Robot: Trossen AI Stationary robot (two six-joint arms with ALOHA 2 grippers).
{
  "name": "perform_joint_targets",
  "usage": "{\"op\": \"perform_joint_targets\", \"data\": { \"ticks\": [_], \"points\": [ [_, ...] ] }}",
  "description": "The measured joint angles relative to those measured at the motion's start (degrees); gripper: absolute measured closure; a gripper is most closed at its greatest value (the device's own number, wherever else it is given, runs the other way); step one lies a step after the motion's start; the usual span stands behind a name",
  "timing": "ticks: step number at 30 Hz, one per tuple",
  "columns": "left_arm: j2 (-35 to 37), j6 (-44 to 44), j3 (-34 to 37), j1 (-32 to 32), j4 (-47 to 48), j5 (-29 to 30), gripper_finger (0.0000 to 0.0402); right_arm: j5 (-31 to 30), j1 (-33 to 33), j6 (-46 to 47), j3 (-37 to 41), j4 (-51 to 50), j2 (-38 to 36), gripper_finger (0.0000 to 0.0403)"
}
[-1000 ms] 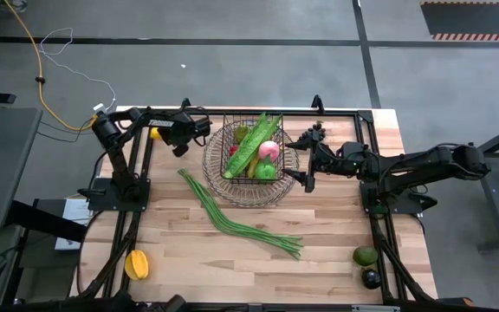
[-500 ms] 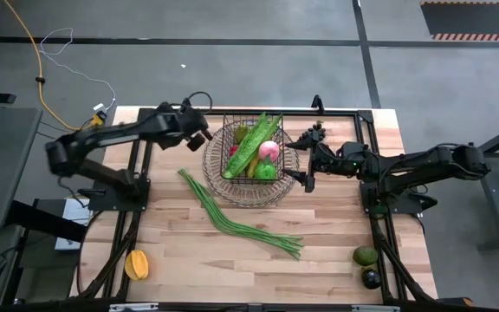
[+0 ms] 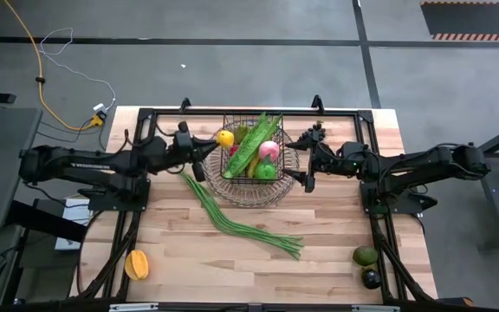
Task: Build produce basket
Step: Put the yellow lemon into the black mesh basket
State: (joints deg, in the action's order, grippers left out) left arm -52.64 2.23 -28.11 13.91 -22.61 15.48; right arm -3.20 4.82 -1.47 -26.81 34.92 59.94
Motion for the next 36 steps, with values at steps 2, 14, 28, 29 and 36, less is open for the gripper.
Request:
{"op": "perform_joint_targets", "data": {
  "ticks": [2,14,28,29,36],
  "points": [
    [0.0,-0.3,2.2,0.4,-4.1,0.2,0.0385,0.0,0.0,0.0,0.0,0.0,0.0,0.0022],
    [-11.6,-2.0,-3.3,7.7,-2.0,3.2,0.0385,0.0,0.0,0.0,0.0,0.0,0.0,0.0022],
    [-31.2,0.4,-18.1,13.3,14.0,12.7,0.0385,0.0,0.0,-1.0,0.0,0.0,0.0,0.0022],
    [-31.4,0.5,-18.2,13.5,14.1,13.1,0.0385,0.0,0.0,-1.0,0.0,0.0,0.0,0.0022],
    [-31.9,0.6,-18.3,15.7,15.2,11.9,0.0339,0.0,0.0,-1.0,0.0,0.0,0.0,0.0022]
  ]
}}
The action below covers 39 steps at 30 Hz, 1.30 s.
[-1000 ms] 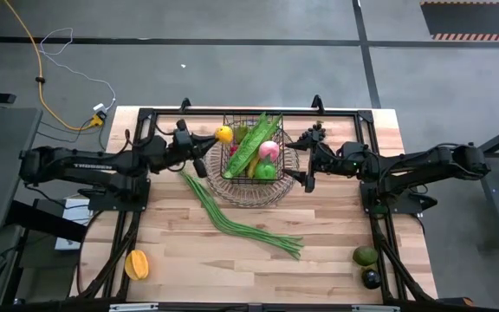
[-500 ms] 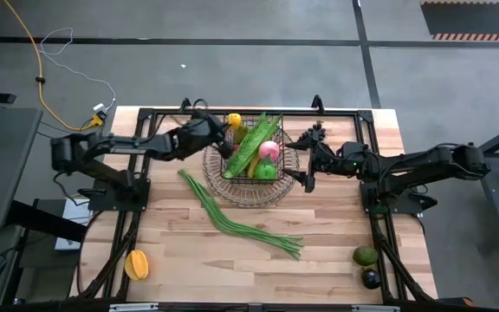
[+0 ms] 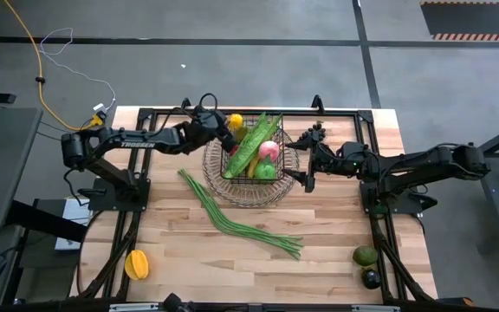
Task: Build produce basket
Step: Put the yellow lemon into the black mesh basket, then put the green beans into the black mesh basket
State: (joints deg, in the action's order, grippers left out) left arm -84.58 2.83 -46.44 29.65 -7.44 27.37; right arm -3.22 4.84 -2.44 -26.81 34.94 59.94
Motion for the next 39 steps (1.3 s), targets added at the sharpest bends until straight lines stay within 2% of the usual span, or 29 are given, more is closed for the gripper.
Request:
{"op": "perform_joint_targets", "data": {
  "ticks": [7,11,14,18,22,28,31,35,39],
  "points": [
    [0.2,0.0,-0.7,0.7,0.9,-5.2,0.0238,0.0,0.0,-0.1,0.0,0.0,0.0,0.0022],
    [1.9,0.0,-5.0,0.6,8.6,-7.0,0.019,0.0,0.0,-0.1,0.0,0.0,0.0,0.0022],
    [5.5,2.0,-8.6,0.0,14.0,-13.0,0.0167,0.0,0.0,-0.1,0.0,0.0,0.0,0.0022],
    [12.7,4.0,-7.8,-2.7,14.0,-21.8,0.0155,0.0,0.0,-0.1,0.0,0.0,0.0,0.0022],
    [21.5,4.1,0.3,-8.6,6.7,-24.2,0.0154,0.0,0.0,0.0,0.0,0.0,0.0,0.0022],
    [32.8,4.5,19.3,-17.8,-15.8,-23.6,0.0154,0.0,0.0,0.0,0.0,0.0,0.0,0.0022],
    [37.6,4.5,26.0,-20.3,-23.7,-22.2,0.0154,0.0,0.0,0.0,0.0,0.0,0.0,0.0022],
    [41.5,4.3,30.5,-21.7,-27.0,-21.9,0.0154,0.0,0.0,0.0,0.0,0.0,0.0,0.0022],
    [43.2,3.7,31.1,-21.8,-27.3,-21.3,0.0154,0.0,0.0,0.0,0.0,0.0,0.0,0.0022]
  ]
}}
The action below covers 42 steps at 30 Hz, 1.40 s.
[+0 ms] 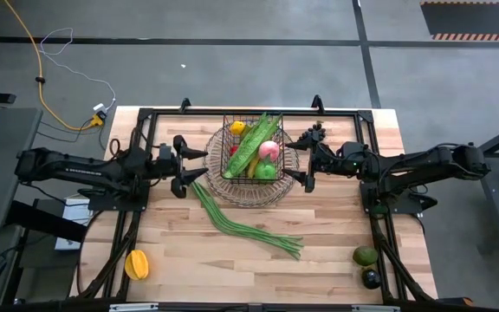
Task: Build produce basket
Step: Put the green beans into the black mesh basket
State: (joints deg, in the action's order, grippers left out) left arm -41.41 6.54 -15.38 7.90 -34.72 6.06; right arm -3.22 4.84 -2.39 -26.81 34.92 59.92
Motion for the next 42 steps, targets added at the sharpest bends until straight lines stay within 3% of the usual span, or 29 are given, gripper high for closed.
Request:
{"op": "perform_joint_targets", "data": {
  "ticks": [12,14,20,23,34,42],
  "points": [
    [0.0,-1.4,-0.3,-0.1,7.6,0.1,0.0154,0.0,0.0,0.0,0.0,0.0,0.0,0.0022],
    [-0.1,-1.9,-2.6,-0.1,16.6,-0.2,0.0154,0.0,0.0,0.0,0.0,0.0,0.0,0.0022],
    [-3.6,-0.9,-16.0,0.3,58.9,-1.1,0.0154,0.0,0.0,0.0,0.0,0.0,0.0,0.0022],
    [-7.3,-1.2,-20.9,0.4,72.4,-0.8,0.0154,0.0,0.0,0.0,0.0,0.0,0.0,0.0022],
    [-28.3,-3.2,-22.0,2.0,73.9,-0.8,0.0154,0.0,0.0,0.0,0.0,0.0,0.0,0.0022],
    [-34.0,-13.2,-23.8,3.7,74.6,0.8,0.0154,0.0,0.0,0.0,0.0,0.0,0.0,0.0022]
  ]
}}
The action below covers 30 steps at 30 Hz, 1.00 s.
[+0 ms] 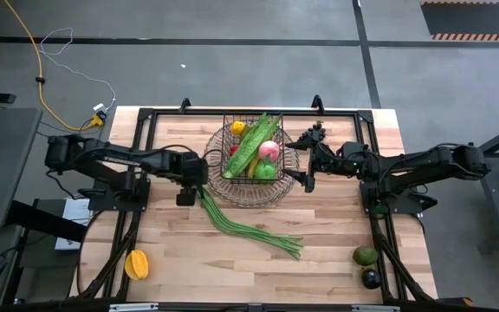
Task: Build produce basket
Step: Put the green beans into the black mesh basket
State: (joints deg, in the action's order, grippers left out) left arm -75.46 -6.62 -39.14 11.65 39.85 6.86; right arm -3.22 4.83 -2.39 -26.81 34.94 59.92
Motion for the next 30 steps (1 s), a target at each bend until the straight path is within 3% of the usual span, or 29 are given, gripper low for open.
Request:
{"op": "perform_joint_targets", "data": {
  "ticks": [7,12,30],
  "points": [
    [-4.8,-7.2,-2.9,0.0,5.4,-1.1,0.0157,0.0,0.0,0.0,0.0,0.0,0.0,0.0022],
    [-8.3,-14.4,-3.5,0.0,9.0,5.8,0.0173,0.0,0.0,0.0,0.0,-0.1,0.0,0.0022],
    [-17.0,-21.7,-3.9,-0.1,5.9,8.2,0.0183,0.0,0.0,0.0,0.0,-0.5,0.0,0.0022]
  ]
}}
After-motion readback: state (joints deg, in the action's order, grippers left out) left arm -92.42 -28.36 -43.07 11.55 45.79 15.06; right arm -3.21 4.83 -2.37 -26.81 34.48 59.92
